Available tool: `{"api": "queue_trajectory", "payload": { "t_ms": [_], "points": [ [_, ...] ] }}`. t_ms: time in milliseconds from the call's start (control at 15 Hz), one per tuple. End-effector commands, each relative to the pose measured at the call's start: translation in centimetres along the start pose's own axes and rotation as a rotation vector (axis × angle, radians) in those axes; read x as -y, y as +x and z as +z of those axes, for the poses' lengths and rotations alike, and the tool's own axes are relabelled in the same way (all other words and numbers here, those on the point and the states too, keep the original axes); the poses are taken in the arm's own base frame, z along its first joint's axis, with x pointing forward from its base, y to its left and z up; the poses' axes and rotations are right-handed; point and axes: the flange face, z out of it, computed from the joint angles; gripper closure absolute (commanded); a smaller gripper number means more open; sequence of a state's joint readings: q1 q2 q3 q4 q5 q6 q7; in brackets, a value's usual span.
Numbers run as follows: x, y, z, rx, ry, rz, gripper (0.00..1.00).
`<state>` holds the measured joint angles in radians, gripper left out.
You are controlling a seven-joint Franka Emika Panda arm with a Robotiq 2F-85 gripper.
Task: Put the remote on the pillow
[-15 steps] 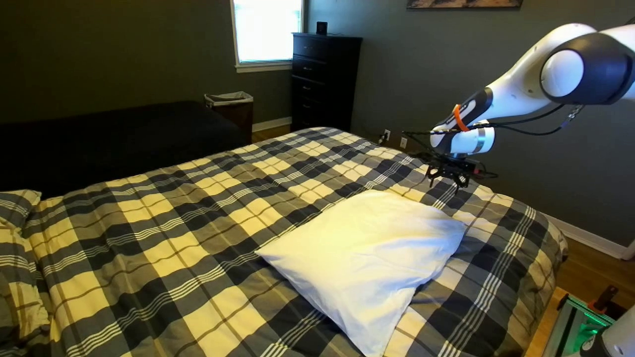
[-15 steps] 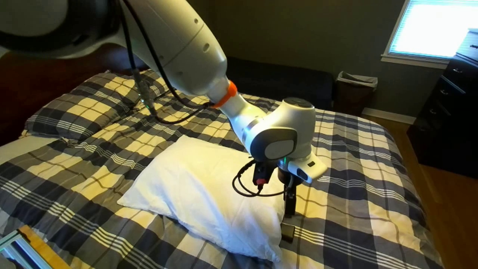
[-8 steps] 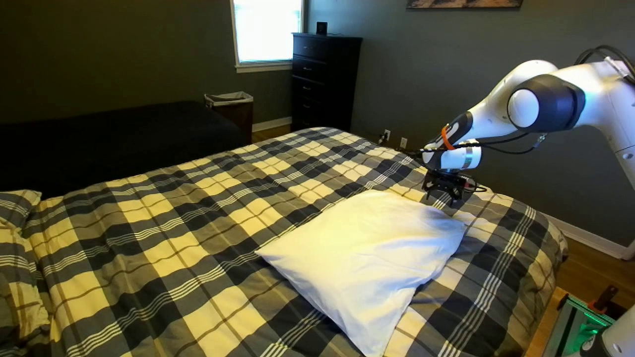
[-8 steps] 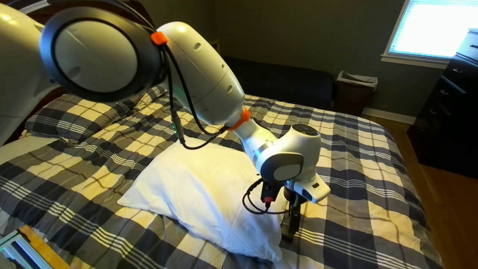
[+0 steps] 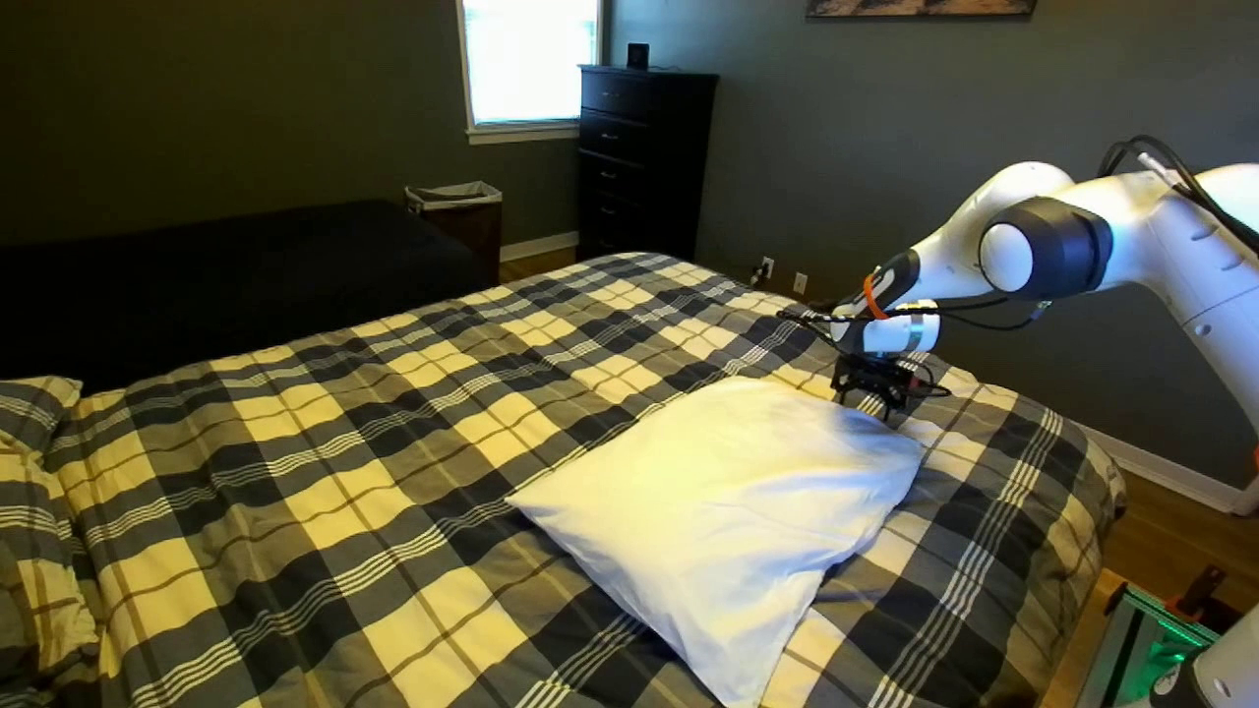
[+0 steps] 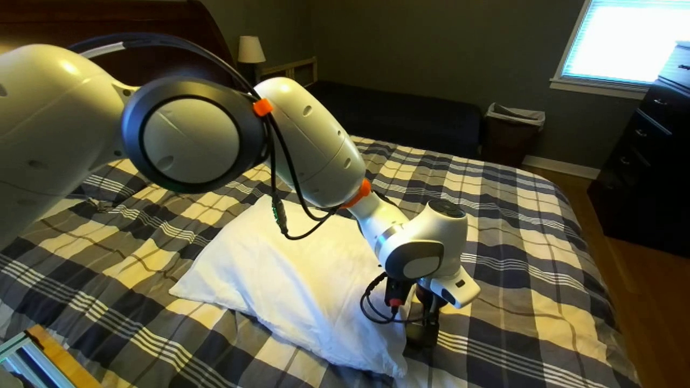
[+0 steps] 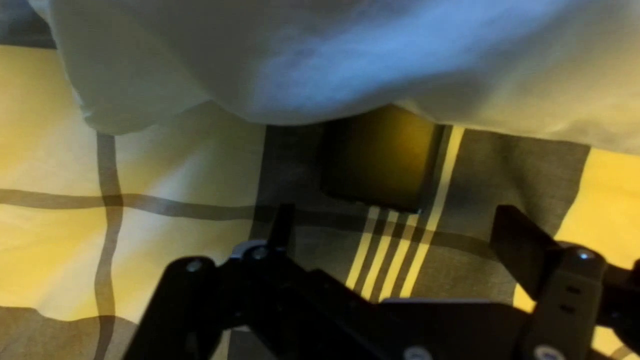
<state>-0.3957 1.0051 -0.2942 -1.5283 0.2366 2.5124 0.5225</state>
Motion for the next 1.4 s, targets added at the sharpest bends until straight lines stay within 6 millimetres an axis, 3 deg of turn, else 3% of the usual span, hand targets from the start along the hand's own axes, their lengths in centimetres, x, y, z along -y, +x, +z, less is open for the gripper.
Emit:
{"api": "queue_trajectory", "payload": {
  "t_ms": [0, 867, 933, 1000, 1133, 1200, 1333],
  "points": [
    [0.6, 0.8, 1.5, 0.052, 0.040, 0.017, 0.00],
    [1.0, 0.3, 4.3, 0.230, -0.025, 0.053, 0.00],
    [1.0, 0.4, 4.3, 0.220, -0.026, 0.054, 0.02],
    [1.1, 0.5, 4.4, 0.218, -0.016, 0.056, 0.21],
    [1.1, 0.7, 4.6, 0.212, -0.012, 0.062, 0.04],
    [1.1, 0.9, 4.6, 0.206, -0.009, 0.069, 0.06],
    [0.9, 1.2, 4.6, 0.198, 0.006, 0.082, 0.00]
  ]
}}
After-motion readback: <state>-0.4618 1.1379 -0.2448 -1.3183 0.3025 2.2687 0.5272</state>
